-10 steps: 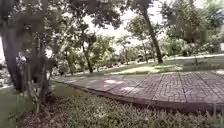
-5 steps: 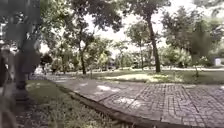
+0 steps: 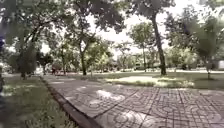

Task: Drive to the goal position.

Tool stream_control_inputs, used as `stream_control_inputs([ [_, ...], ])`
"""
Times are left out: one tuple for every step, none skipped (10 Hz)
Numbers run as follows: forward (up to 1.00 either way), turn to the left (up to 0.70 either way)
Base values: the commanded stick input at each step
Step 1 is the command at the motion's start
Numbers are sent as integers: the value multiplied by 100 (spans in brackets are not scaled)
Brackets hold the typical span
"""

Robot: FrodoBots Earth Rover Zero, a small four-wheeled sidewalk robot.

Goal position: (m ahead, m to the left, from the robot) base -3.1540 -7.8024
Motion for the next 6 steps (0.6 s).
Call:
stream_control_inputs([
  [100,0],
  [100,0],
  [100,0],
  [100,0],
  [100,0],
  [100,0],
])
